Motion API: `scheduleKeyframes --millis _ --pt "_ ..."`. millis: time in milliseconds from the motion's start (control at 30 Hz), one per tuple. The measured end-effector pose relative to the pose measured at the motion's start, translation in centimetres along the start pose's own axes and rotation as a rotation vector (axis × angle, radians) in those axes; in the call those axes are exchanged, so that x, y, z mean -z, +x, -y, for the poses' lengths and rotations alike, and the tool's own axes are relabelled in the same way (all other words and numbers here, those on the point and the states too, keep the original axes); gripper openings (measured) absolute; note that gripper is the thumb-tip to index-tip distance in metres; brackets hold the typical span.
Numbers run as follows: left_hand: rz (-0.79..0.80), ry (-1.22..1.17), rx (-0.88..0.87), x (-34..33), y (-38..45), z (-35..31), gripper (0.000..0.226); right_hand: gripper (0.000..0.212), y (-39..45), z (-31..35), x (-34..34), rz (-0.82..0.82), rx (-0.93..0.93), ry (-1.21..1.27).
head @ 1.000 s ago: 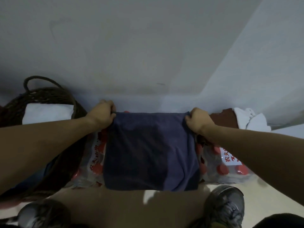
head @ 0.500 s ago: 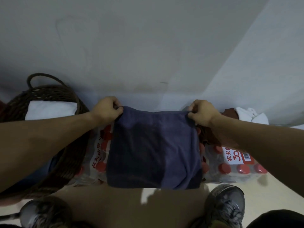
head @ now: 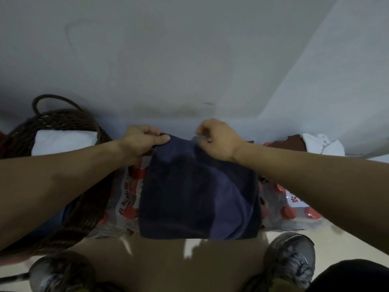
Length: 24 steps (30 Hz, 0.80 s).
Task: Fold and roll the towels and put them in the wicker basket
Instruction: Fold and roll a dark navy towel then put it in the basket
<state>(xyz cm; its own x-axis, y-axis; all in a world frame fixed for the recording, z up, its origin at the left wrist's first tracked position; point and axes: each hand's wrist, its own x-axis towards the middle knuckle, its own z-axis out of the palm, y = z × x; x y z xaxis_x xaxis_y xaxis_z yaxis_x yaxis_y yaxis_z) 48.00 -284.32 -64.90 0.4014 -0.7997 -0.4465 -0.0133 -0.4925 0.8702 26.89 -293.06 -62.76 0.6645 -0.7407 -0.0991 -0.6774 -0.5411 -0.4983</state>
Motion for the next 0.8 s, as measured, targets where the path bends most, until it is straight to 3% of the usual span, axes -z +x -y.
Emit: scheduleKeyframes --millis 100,233,367,467,533,667,800 --pt "0.055 -0.1 -0.008 -0.3 -0.6 0.4 0.021 0.05 2.2 4.4 -1.6 0.167 0.09 0.065" --pt "0.053 -0.251 -0.073 0.1 -1.2 0.4 0.037 0.025 4.3 5.9 -1.6 0.302 0.064 0.152" --pt "0.217 -0.188 -0.008 1.3 -2.7 1.3 0.023 0.016 5.5 6.1 -2.5 0.19 -0.012 0.319" --pt "0.234 0.285 0.07 1.8 -4.4 3.5 0.029 0.028 6.8 6.1 -3.5 0.065 -0.143 0.341" --pt "0.3 0.457 0.054 1.8 -6.9 4.9 0.031 0.031 7.2 6.2 -4.3 0.054 -0.206 0.354" --pt "0.255 0.45 -0.109 2.0 -11.2 7.0 0.031 0.019 7.0 6.7 -6.8 0.079 -0.231 0.278" --pt "0.22 0.348 0.002 3.2 -14.2 9.5 0.028 0.017 6.8 7.5 -9.3 0.054 -0.225 0.133"
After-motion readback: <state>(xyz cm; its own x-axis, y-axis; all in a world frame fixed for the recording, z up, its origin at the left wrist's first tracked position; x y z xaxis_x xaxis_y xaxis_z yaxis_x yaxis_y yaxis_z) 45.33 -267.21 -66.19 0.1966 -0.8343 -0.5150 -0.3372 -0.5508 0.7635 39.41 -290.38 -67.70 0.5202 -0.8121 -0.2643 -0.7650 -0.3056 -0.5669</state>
